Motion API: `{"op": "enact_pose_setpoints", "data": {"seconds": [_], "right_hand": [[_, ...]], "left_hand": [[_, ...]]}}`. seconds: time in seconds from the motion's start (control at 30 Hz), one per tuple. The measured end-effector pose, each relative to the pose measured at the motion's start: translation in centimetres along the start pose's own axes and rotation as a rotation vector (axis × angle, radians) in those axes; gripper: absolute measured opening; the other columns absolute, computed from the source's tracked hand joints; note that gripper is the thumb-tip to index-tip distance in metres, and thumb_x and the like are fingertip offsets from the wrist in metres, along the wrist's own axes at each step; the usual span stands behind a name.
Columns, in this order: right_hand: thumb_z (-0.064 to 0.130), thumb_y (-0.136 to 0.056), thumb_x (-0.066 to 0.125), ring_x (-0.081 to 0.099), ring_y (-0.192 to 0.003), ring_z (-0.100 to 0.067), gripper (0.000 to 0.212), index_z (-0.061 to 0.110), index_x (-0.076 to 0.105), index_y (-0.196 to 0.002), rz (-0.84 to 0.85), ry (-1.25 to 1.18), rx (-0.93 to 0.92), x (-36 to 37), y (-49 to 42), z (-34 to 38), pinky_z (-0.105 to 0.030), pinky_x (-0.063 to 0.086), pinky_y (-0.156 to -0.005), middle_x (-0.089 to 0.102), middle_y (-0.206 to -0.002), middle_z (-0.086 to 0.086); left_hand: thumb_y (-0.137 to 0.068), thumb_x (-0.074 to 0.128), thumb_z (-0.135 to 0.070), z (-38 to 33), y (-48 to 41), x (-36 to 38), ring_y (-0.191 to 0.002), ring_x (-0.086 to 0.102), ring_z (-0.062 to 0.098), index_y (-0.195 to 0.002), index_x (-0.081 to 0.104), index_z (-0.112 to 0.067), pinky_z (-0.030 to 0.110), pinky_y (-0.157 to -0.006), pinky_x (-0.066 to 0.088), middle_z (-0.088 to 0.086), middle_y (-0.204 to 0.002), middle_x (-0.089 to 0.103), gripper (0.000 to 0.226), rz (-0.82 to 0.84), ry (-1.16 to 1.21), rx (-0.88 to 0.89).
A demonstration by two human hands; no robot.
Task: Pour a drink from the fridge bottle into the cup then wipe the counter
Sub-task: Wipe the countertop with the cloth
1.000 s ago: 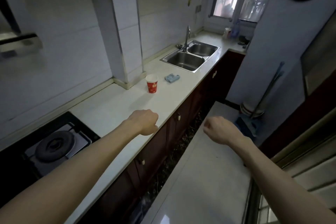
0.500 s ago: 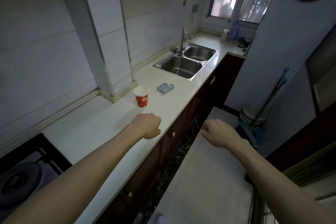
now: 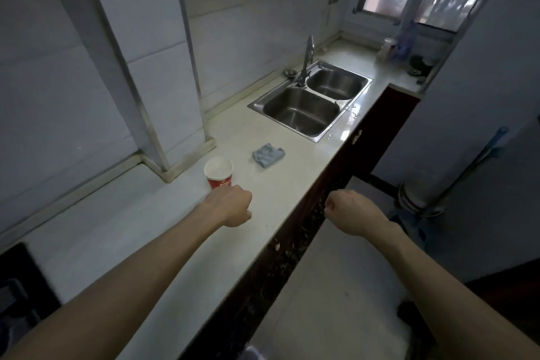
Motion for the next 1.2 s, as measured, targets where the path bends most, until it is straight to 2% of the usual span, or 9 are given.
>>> {"op": "enact_pose_setpoints", "data": {"seconds": [0.17,0.3,0.53,0.63,0.7,0.77,0.93,1.03,1.2], "right_hand": [[0.022,-0.093,0.044,0.06,-0.072,-0.029,0.031,-0.002,0.062,-0.085,0.056,0.017,-0.099,0.2,-6.4,-0.8,-0.039,0.048,-0.061,0.063,-0.082,-0.012],[0.024,-0.092,0.045,0.062,-0.088,-0.028,0.03,0.002,0.065,-0.095,0.068,0.042,-0.231,-0.7,-11.9,-1.2,-0.041,0.053,-0.076,0.065,-0.095,-0.009],[0.016,-0.089,0.046,0.047,-0.061,-0.022,0.027,0.008,0.044,-0.063,0.101,0.033,-0.425,-2.1,-18.7,-0.7,-0.03,0.03,-0.051,0.046,-0.064,-0.002],[0.014,-0.089,0.049,0.045,-0.054,-0.016,0.031,0.012,0.043,-0.058,0.158,0.038,-0.498,-1.7,-20.5,0.6,-0.025,0.033,-0.049,0.046,-0.058,0.0],[0.017,-0.089,0.049,0.058,-0.069,-0.02,0.022,0.007,0.059,-0.073,0.201,0.048,-0.561,-0.9,-21.2,2.0,-0.032,0.05,-0.065,0.06,-0.073,-0.003],[0.022,-0.091,0.049,0.062,-0.087,-0.022,0.024,0.006,0.066,-0.095,0.205,0.066,-0.615,-0.3,-21.8,3.5,-0.036,0.051,-0.082,0.067,-0.094,-0.005],[0.029,-0.095,0.048,0.058,-0.105,-0.02,0.031,0.011,0.057,-0.119,0.147,0.164,-0.68,-0.5,-23.0,7.6,-0.025,0.046,-0.063,0.061,-0.121,0.0],[0.03,-0.092,0.052,0.059,-0.108,-0.025,0.043,0.011,0.049,-0.13,0.206,0.083,-0.676,0.9,-24.0,10.1,-0.037,0.051,-0.087,0.055,-0.131,-0.008],[0.03,-0.087,0.064,0.051,-0.12,-0.03,0.072,0.008,0.029,-0.146,0.229,0.015,-0.633,3.5,-25.2,13.8,-0.04,0.05,-0.092,0.041,-0.14,-0.013]], "left_hand": [[-0.097,0.048,-0.031,1.7,-3.8,0.3,-0.093,0.062,0.025,-0.111,0.061,-0.01,0.034,-0.075,0.05,0.01,-0.11,0.065,0.029,0.044,0.064,-0.088],[-0.096,0.049,-0.029,2.3,-6.3,0.1,-0.088,0.061,0.026,-0.11,0.061,-0.01,0.034,-0.073,0.049,0.01,-0.109,0.063,0.027,0.033,0.12,-0.211],[-0.092,0.049,-0.026,1.3,-8.2,-0.3,-0.093,0.063,0.03,-0.106,0.055,-0.011,0.038,-0.077,0.053,0.011,-0.108,0.064,0.021,0.056,0.284,-0.417],[-0.093,0.05,-0.025,0.9,-7.7,0.2,-0.095,0.063,0.029,-0.115,0.055,-0.013,0.039,-0.078,0.052,0.01,-0.11,0.064,0.026,0.08,0.346,-0.482],[-0.093,0.051,-0.027,1.2,-7.2,0.9,-0.094,0.063,0.027,-0.108,0.063,-0.01,0.037,-0.078,0.052,0.01,-0.108,0.066,0.026,0.102,0.374,-0.532],[-0.093,0.051,-0.029,2.1,-6.8,1.4,-0.094,0.064,0.027,-0.104,0.065,-0.011,0.035,-0.076,0.05,0.01,-0.106,0.067,0.025,0.113,0.406,-0.586],[-0.094,0.05,-0.032,4.9,-6.1,2.2,-0.085,0.058,0.024,-0.104,0.06,-0.014,0.033,-0.071,0.046,0.009,-0.105,0.065,0.022,0.084,0.469,-0.67],[-0.095,0.049,-0.034,7.1,-6.1,3.3,-0.096,0.06,0.025,-0.116,0.057,-0.013,0.036,-0.08,0.05,0.009,-0.112,0.063,0.03,0.04,0.555,-0.698],[-0.092,0.054,-0.03,9.7,-7.7,5.5,-0.12,0.055,0.028,-0.135,0.047,-0.008,0.039,-0.098,0.047,0.013,-0.135,0.055,0.049,-0.047,0.776,-0.714]]}}
Point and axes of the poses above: each hand's wrist, its own y-axis away from the middle knuckle, its own x-axis out of the palm, z = x × y, the point moved 1 cm from there along -y, towards the middle knuckle
